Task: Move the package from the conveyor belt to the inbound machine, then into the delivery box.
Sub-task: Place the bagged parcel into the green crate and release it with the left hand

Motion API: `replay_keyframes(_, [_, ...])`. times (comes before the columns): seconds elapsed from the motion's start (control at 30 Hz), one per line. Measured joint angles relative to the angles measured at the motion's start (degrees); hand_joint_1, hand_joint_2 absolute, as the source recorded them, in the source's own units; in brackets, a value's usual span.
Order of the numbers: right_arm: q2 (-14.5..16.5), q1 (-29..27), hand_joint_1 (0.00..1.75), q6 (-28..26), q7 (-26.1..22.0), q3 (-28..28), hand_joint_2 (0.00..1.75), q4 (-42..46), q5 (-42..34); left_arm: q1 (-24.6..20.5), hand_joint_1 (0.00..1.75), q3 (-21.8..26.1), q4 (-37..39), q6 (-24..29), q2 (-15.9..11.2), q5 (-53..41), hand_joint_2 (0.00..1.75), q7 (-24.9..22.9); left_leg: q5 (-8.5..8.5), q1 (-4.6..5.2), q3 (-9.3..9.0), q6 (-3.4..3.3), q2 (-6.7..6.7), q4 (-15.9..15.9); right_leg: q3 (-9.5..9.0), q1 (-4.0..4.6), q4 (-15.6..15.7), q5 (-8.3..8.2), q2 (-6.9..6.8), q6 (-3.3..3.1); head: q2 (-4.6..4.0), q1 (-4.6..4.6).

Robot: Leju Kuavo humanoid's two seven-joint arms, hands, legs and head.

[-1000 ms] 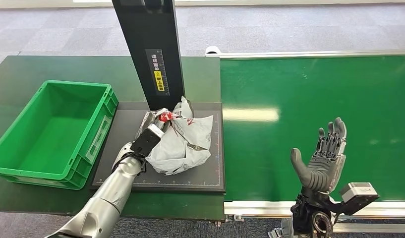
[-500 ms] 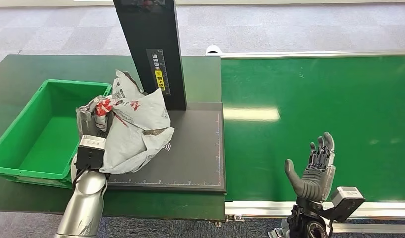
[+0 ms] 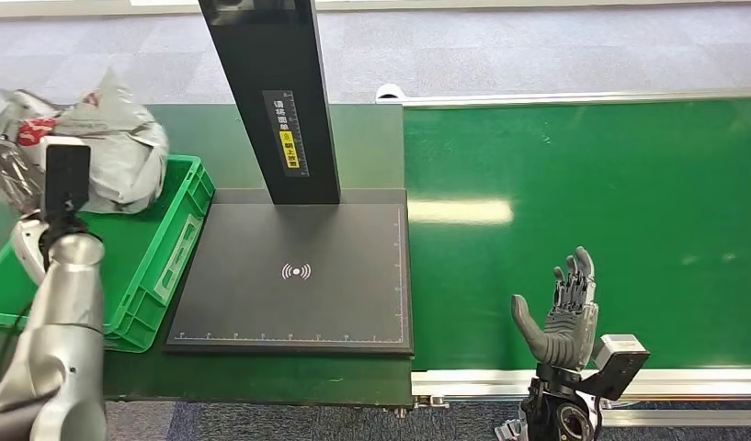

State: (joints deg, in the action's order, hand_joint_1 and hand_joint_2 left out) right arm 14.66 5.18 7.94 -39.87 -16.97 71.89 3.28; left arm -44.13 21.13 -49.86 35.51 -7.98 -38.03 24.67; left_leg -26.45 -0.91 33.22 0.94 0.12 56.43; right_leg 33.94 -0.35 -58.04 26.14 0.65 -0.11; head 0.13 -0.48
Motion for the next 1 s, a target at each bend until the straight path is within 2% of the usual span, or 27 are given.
replay_keyframes(0.17, [-0.3, 1.1, 0.0, 2.3, 0.0, -0.7, 1.75, -2.2, 0.8, -7.0, 1.75, 2.4, 14.8, 2.4, -6.7, -10.4, 1.75, -9.2, 0.01, -0.01, 0.13, 0.02, -0.02, 0.0, 0.07, 0.01, 0.0, 0.01, -0.01, 0.01, -0.01, 0.03])
replay_keyframes(0.37, [-0.3, 2.8, 0.0, 1.2, 0.0, -0.9, 1.75, -4.9, 1.8, -12.3, 1.75, 2.8, 22.2, 1.4, -10.2, -17.6, 1.75, -15.4, -0.01, 0.0, 0.2, 0.02, -0.07, 0.0, 0.07, -0.01, 0.1, 0.01, -0.03, 0.01, -0.01, 0.04])
replay_keyframes(0.4, [-0.3, 2.8, 0.0, 1.2, 0.0, -0.9, 1.75, -5.3, 1.7, -13.0, 1.65, 3.0, 22.8, 1.3, -10.5, -18.2, 1.75, -15.7, -0.01, 0.0, 0.2, 0.02, -0.08, 0.0, 0.07, -0.01, 0.1, 0.01, -0.03, 0.01, -0.01, 0.04])
replay_keyframes(0.5, [-0.3, 3.2, 0.0, 1.4, 0.0, -1.0, 1.75, -6.3, 1.8, -14.5, 0.34, 3.4, 24.1, 0.9, -11.4, -19.1, 1.75, -16.0, -0.01, -0.01, 0.2, 0.02, -0.07, 0.0, 0.07, -0.01, 0.1, 0.0, -0.03, 0.01, -0.01, 0.03])
replay_keyframes(0.53, [-0.3, 3.4, 0.0, 1.5, 0.0, -1.0, 1.75, -6.7, 1.9, -14.8, 0.0, 3.6, 24.4, 0.5, -11.7, -19.1, 1.75, -15.9, -0.01, -0.01, 0.2, 0.02, -0.07, 0.0, 0.08, 0.0, 0.1, 0.0, -0.03, 0.01, -0.01, 0.02])
replay_keyframes(0.77, [-0.3, 5.0, 0.0, 1.5, 0.0, -1.0, 1.75, -9.0, 2.0, -15.4, 0.0, 8.2, 24.7, -7.7, -11.7, -14.8, 1.75, -8.8, -0.01, -0.02, 0.19, 0.02, -0.07, 0.0, 0.1, 0.0, 0.1, 0.0, -0.03, 0.01, -0.01, 0.04])
replay_keyframes(1.0, [-0.3, 5.2, 0.0, 1.4, 0.0, -1.1, 1.75, -10.0, 1.9, -16.3, 0.0, 11.2, 24.3, -10.5, -10.8, -13.6, 1.75, -6.0, -0.01, 0.0, 0.2, 0.02, -0.08, 0.0, 0.1, -0.01, 0.1, 0.0, -0.04, 0.01, -0.01, 0.04])
